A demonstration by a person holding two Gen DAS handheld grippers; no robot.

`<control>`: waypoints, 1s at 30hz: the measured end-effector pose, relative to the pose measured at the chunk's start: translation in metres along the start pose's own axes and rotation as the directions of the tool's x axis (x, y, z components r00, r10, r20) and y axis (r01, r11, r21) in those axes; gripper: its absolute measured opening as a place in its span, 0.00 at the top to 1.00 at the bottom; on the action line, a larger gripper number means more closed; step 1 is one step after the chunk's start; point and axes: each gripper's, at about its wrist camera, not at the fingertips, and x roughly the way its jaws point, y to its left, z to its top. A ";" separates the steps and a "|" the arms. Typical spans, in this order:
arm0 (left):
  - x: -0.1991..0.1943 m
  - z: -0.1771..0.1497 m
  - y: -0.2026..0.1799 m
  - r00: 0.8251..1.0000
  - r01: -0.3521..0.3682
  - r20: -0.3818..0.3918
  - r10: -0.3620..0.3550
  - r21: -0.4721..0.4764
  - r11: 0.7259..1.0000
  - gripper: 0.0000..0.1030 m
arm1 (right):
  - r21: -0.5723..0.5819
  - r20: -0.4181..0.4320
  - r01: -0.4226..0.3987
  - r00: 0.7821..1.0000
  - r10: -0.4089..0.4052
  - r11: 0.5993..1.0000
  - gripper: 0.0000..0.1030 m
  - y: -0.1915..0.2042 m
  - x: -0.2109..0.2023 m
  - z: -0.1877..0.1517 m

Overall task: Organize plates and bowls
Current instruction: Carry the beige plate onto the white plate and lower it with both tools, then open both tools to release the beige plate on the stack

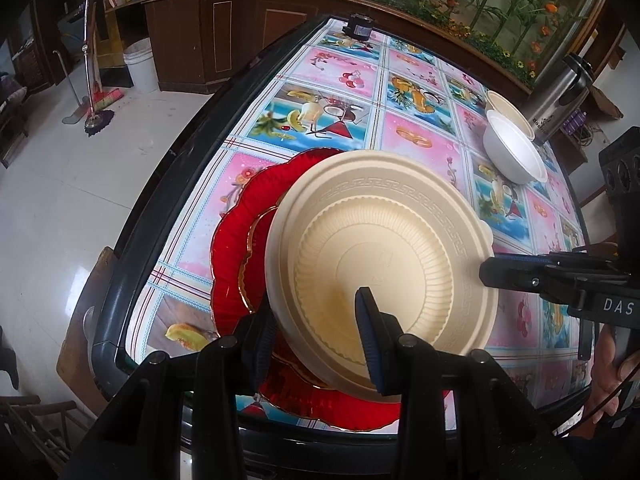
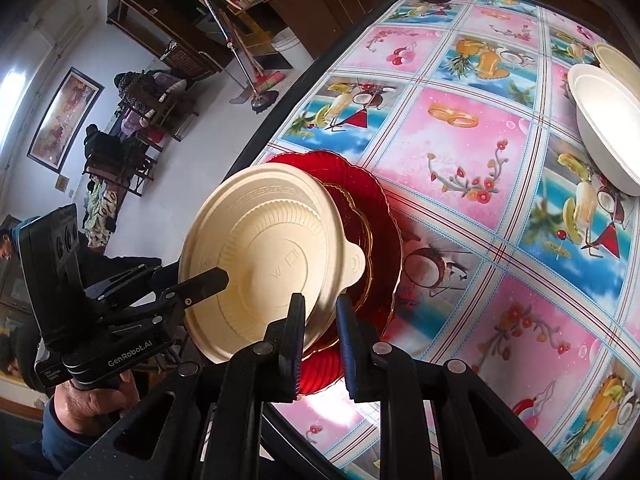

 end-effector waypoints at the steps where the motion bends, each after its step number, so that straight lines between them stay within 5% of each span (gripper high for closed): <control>1: 0.000 0.000 0.000 1.000 -0.002 0.001 0.002 -0.002 1.000 0.63 | 0.001 -0.004 -0.002 1.000 0.002 1.000 0.81 0.000 0.000 0.000; 15: -0.022 -0.001 -0.004 0.998 -0.018 0.064 0.022 -0.063 0.998 0.53 | 0.021 0.016 -0.050 0.999 0.050 0.999 0.80 -0.017 -0.022 -0.004; 30: -0.053 -0.008 -0.068 0.989 -0.061 0.134 0.055 0.037 0.997 0.42 | 0.187 0.141 0.037 0.988 -0.064 0.982 0.80 -0.123 -0.091 0.012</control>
